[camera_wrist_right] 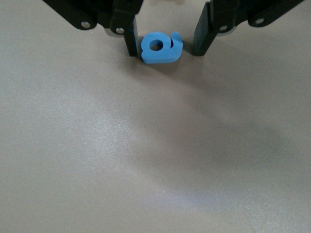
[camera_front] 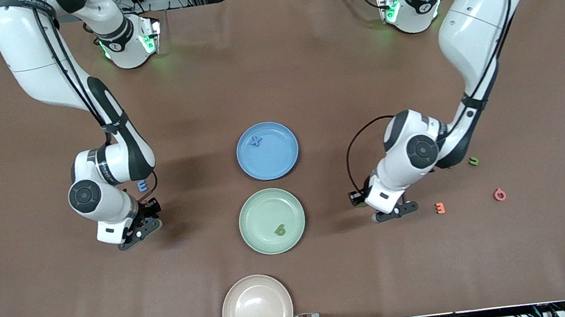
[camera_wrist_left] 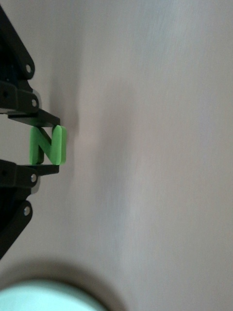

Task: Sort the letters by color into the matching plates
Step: 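Drop the a into the blue plate while the left gripper drops N into green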

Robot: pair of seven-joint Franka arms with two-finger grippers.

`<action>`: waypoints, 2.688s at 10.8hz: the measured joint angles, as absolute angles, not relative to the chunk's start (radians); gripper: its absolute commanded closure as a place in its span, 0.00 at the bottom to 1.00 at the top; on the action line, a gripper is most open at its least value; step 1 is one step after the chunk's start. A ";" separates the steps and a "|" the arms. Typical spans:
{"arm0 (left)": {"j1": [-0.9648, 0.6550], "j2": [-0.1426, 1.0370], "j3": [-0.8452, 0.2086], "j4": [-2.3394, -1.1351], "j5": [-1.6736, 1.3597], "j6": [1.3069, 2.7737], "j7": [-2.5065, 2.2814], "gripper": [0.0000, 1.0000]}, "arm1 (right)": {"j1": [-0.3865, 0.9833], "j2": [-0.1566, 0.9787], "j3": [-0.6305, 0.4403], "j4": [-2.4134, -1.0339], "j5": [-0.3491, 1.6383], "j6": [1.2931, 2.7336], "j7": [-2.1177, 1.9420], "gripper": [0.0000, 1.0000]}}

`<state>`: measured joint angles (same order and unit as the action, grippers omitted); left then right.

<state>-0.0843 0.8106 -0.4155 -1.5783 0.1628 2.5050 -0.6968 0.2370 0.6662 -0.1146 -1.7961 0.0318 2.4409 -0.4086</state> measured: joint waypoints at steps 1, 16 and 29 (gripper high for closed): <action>-0.114 0.820 -0.415 -1.576 0.163 2.557 -0.741 1.00 | 0.237 0.666 -0.114 -1.795 0.033 2.441 -0.411 0.93; -0.537 0.858 -0.128 -1.555 0.163 2.946 -1.201 0.00 | 0.265 0.631 -0.035 -1.621 0.137 2.075 -0.165 1.00; -0.166 0.327 -0.178 -2.185 0.165 2.617 -0.563 0.00 | 0.535 0.624 0.284 -1.673 -0.022 2.171 0.875 1.00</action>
